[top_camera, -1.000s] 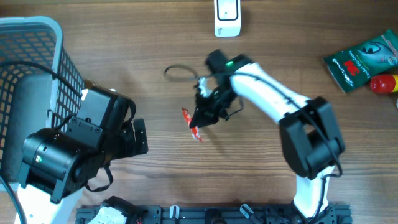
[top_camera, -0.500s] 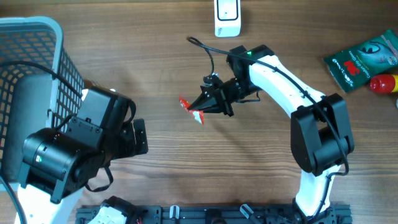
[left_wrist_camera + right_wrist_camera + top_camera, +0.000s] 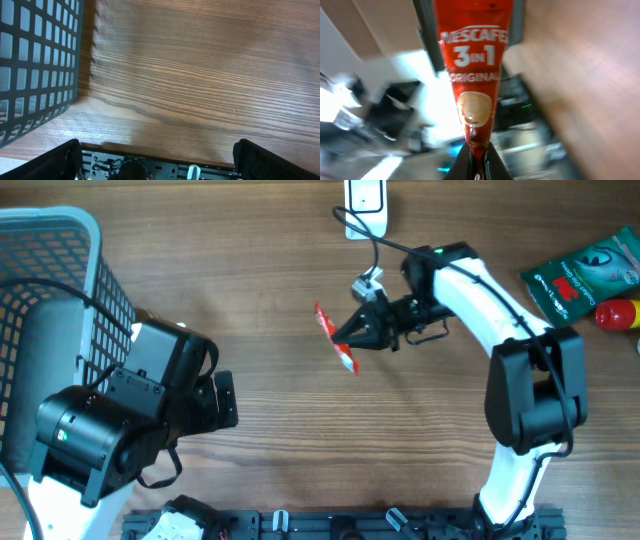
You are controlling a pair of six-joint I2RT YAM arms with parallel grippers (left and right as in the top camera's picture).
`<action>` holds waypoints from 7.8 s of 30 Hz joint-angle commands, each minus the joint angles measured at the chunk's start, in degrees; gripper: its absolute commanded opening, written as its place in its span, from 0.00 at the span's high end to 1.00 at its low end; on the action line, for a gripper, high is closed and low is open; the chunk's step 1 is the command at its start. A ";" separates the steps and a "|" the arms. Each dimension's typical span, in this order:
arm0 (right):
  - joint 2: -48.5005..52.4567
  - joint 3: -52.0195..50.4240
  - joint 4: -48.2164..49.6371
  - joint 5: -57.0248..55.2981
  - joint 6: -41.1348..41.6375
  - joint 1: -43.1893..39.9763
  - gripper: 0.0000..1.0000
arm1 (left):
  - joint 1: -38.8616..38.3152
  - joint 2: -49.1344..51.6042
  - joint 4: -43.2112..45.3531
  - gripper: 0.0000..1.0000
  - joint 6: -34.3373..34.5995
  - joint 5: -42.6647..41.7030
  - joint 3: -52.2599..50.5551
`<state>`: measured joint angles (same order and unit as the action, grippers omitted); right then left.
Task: Scan the item barcode
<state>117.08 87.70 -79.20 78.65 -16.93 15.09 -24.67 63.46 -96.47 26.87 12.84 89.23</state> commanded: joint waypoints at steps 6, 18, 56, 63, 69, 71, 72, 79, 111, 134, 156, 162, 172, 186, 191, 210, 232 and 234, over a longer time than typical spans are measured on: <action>-1.66 0.96 13.29 0.46 -42.71 0.46 0.95 | 0.15 -0.13 -0.02 0.00 0.57 0.70 0.42; -4.74 0.96 73.05 -14.01 -2.21 2.51 0.95 | 0.15 -0.13 0.00 0.00 0.57 0.70 0.42; -5.86 0.79 75.06 -13.00 26.73 3.04 0.95 | 0.15 -0.13 0.00 0.00 0.57 0.70 0.42; -5.16 0.79 70.10 -61.35 47.28 2.78 0.96 | 0.15 -0.13 -0.02 0.00 0.57 0.70 0.42; 2.34 0.81 80.04 -62.05 52.04 0.90 0.95 | 0.15 -0.13 -0.02 0.00 0.57 0.70 0.42; 5.68 0.85 84.70 -61.90 53.62 0.48 0.95 | 0.15 -0.13 -0.02 0.00 0.57 0.70 0.42; 7.10 0.98 85.68 -61.94 55.60 0.39 0.95 | 0.15 -0.13 -0.02 0.00 0.57 0.70 0.42; 12.66 2.73 89.79 -61.66 57.44 -0.42 0.95 | 0.15 -0.13 -0.02 0.00 0.57 0.70 0.42; -6.19 3.91 43.04 -70.75 27.58 -41.46 0.00 | 0.15 -0.13 -0.02 0.00 0.57 0.70 0.42; -56.15 3.82 12.33 -51.23 21.55 -32.94 0.00 | 0.15 -0.13 -0.02 0.00 0.57 0.70 0.42; -108.72 -58.29 78.62 -50.10 19.91 -16.85 0.00 | 0.15 -0.13 -0.02 0.00 0.57 0.70 0.42; -116.87 -74.42 88.41 -60.17 28.09 -16.79 0.00 | 0.15 -0.13 -0.02 0.00 0.57 0.70 0.42; -116.89 -87.41 88.78 -67.84 31.91 -16.76 0.00 | 0.15 -0.13 -0.02 0.00 0.57 0.70 0.42; -116.50 -87.41 79.89 -69.26 31.98 -16.55 0.00 | 0.15 -0.13 -0.02 0.00 0.57 0.70 0.42; -116.50 -87.38 79.89 -69.26 32.00 -16.55 0.00 | 0.15 -0.13 -0.02 0.00 0.57 0.70 0.42; -116.50 -87.38 79.89 -69.26 31.98 -16.55 0.00 | 2.73 -13.77 57.77 0.00 -21.94 -11.13 -13.84; -116.50 -87.38 79.89 -69.26 32.00 -16.55 0.00 | 23.19 -59.67 87.14 0.00 -21.77 -22.82 -78.20; -116.50 -87.41 79.89 -69.26 31.98 -16.55 0.00 | 23.19 -61.59 87.19 0.00 -21.75 -20.39 -81.26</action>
<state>0.80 0.36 0.40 10.22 14.33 -1.91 -2.00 5.34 -9.76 6.07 -10.46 12.80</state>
